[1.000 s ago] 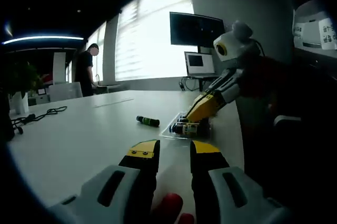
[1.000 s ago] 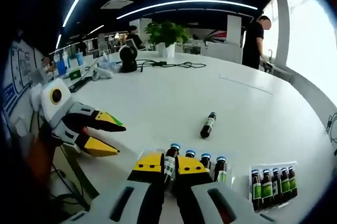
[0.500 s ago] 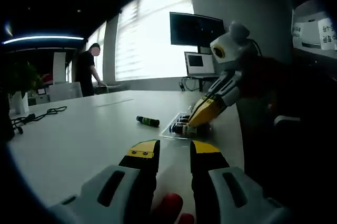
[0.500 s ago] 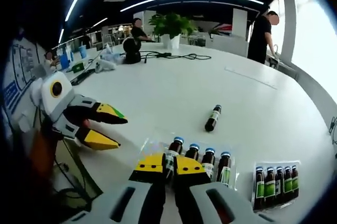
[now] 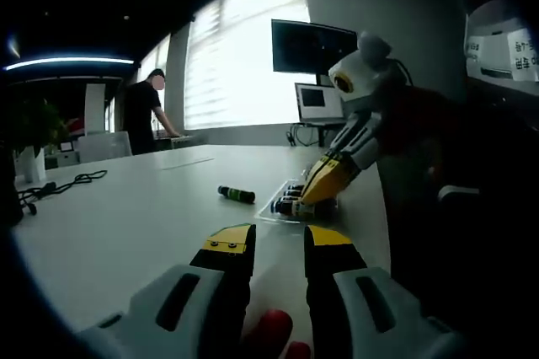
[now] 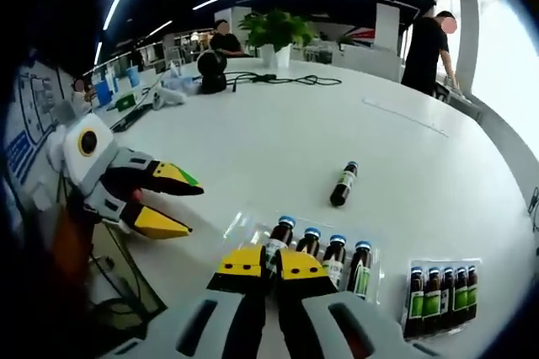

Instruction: Grip medicine bottles put into box

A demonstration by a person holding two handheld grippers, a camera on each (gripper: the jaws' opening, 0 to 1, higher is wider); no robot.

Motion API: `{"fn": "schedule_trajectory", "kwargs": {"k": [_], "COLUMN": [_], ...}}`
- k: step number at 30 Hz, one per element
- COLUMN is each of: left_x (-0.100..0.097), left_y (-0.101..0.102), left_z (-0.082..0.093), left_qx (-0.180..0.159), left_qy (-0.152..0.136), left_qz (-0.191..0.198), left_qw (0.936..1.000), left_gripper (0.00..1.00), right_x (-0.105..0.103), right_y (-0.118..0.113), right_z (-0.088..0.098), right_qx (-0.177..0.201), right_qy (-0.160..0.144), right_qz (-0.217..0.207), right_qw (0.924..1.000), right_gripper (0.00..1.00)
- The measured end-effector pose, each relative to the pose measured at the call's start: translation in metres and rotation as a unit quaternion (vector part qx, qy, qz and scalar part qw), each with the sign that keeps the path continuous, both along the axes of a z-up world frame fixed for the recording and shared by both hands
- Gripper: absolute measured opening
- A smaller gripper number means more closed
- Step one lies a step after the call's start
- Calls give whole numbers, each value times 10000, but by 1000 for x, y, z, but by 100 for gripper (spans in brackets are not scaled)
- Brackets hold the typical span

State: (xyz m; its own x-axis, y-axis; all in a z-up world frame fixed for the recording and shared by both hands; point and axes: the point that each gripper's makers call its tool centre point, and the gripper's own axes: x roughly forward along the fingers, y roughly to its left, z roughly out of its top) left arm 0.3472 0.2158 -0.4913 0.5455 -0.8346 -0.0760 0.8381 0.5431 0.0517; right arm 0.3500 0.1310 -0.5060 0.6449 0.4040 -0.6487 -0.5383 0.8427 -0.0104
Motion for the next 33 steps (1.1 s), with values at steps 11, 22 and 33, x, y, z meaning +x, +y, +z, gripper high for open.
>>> {"fn": "schedule_trajectory", "kwargs": {"k": [11,22,33], "left_x": [0,0,0], "left_y": [0,1,0], "left_z": [0,0,0], "left_qx": [0,6,7], "left_qy": [5,0,1], "left_qz": [5,11,7], "left_qw": [10000,10000,10000], "left_gripper": [17,17,17], "right_x": [1,1,0], "right_y": [1,1,3], "right_z": [-1,-7,-2], "right_qx": [-72,-85,-76], "right_qy": [-43,-61,-124], "right_qz": [175,162,217], "right_qw": [9998,9998,9997], "right_gripper": [1,0,0]}}
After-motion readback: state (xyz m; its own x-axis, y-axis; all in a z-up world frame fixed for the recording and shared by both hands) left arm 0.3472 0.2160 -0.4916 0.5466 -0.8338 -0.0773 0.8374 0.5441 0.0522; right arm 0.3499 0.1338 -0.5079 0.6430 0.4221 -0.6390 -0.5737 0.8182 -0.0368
